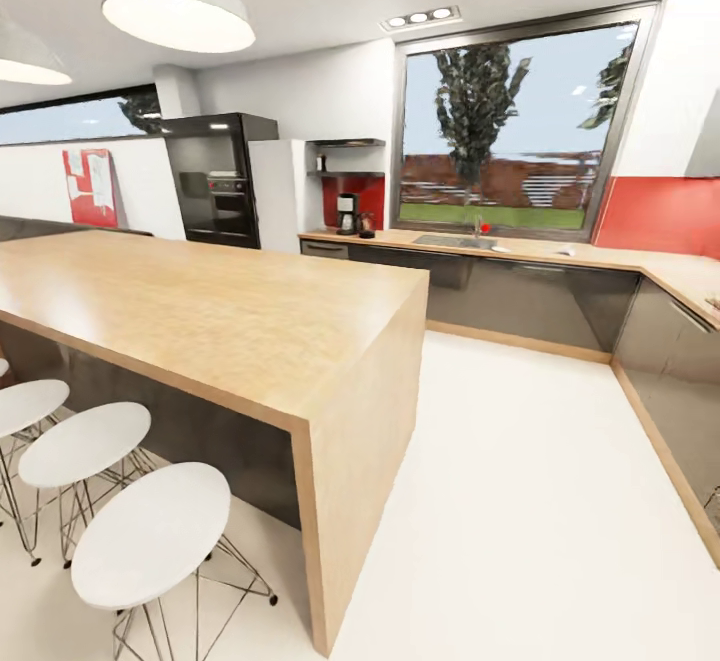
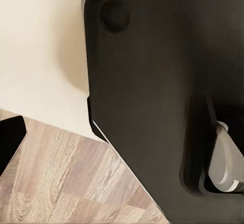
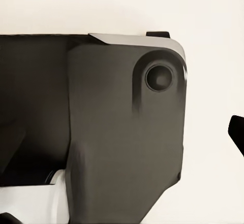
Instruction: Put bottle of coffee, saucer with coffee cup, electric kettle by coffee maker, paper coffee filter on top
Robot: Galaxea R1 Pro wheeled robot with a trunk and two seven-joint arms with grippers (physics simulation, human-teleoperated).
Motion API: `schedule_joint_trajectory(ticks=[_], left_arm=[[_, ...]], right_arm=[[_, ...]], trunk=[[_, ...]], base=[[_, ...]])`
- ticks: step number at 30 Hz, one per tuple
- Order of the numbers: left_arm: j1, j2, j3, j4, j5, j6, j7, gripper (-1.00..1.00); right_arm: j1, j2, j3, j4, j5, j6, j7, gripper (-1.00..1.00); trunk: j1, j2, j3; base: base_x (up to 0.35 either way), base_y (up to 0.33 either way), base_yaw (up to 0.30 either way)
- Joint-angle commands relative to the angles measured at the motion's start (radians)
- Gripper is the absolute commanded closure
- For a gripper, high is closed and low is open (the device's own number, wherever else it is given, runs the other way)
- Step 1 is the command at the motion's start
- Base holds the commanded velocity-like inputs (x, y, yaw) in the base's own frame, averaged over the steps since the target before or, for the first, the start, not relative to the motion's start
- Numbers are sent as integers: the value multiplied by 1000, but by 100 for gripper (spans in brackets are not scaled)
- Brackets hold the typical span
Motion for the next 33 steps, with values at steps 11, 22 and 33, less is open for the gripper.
schedule_joint_trajectory(ticks=[11, 22, 33], left_arm=[[0, 1, 0, -1, 0, -1, 0, -100], [0, 0, 1, -1, 0, 0, 0, -100], [0, 0, 2, -1, 3, 0, 0, -100]], right_arm=[[0, 0, -1, 1, 0, 0, 1, -100], [0, 0, -1, 0, 1, 0, 1, -100], [0, 0, -1, -1, 1, 0, 1, -100]], trunk=[[-42, 76, 33], [-84, 153, 68], [-126, 230, 102]], base=[[0, 0, -273], [0, 0, -275], [0, 0, -275]])
